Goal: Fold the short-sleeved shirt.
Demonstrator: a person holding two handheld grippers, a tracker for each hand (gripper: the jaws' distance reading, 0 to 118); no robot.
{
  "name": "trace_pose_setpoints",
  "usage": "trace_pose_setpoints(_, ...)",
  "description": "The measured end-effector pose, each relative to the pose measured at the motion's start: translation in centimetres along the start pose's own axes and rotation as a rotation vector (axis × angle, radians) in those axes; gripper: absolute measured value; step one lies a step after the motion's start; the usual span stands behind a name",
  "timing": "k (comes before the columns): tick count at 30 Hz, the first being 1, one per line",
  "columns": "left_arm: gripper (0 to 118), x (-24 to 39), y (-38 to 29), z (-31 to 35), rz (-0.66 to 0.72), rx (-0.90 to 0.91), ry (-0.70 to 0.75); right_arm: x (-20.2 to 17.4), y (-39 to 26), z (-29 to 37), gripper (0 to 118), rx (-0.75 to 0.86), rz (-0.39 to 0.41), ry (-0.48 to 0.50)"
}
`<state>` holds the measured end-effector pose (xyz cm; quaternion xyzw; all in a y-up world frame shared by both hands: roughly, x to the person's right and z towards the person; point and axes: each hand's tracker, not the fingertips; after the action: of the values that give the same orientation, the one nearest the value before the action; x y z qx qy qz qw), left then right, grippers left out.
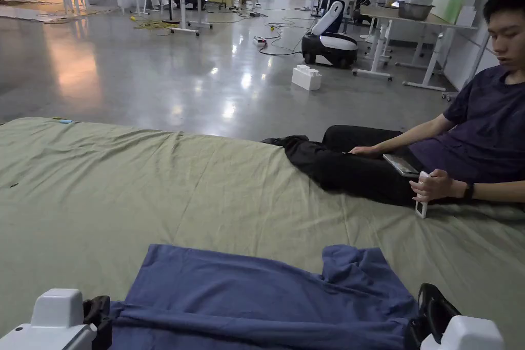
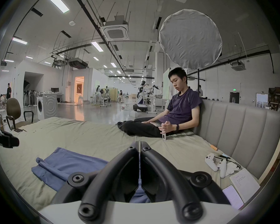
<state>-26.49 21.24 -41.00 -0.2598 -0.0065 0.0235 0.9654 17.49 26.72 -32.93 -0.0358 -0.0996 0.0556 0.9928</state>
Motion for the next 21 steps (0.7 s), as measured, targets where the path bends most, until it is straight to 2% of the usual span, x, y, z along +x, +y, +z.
trace_pose_setpoints(3,2,-1.4,-0.6,-3.1,0.008,-0.141,-0.003,0.2,-0.4,0.0,2,-0.015,0.009,-0.003)
trace_pose_setpoints(6,25,-2.8,-0.8,-6.2,0.064,-0.266,-0.025,0.3,-0.7,-0.2,2,-0.04,0.025,-0.003)
trace_pose_setpoints(9,66,-3.5,-0.8,-8.4,0.094,-0.287,-0.016,0.7,-1.1,-0.4,2,-0.064,0.036,-0.009)
trace_pose_setpoints(10,71,-3.7,-0.8,-9.3,0.095,-0.334,-0.017,0.8,-1.2,-0.3,2,-0.072,0.034,-0.01)
trace_pose_setpoints(17,68,-2.8,-3.3,-14.7,0.059,-0.584,0.014,1.9,-2.8,-0.3,2,-0.136,0.038,-0.035)
trace_pose_setpoints(18,63,-2.4,-3.9,-15.0,0.04,-0.596,0.014,2.2,-3.1,-0.3,2,-0.155,0.035,-0.038)
trace_pose_setpoints(19,52,-1.8,-4.1,-14.3,-0.011,-0.546,0.039,2.4,-3.4,-0.4,2,-0.173,0.033,-0.043)
trace_pose_setpoints(20,40,-1.3,-4.2,-14.0,-0.032,-0.519,0.045,2.7,-3.7,-0.4,2,-0.188,0.031,-0.047)
trace_pose_setpoints(21,23,-0.9,-4.2,-13.9,-0.041,-0.521,0.052,3.1,-4.0,-0.4,2,-0.205,0.022,-0.053)
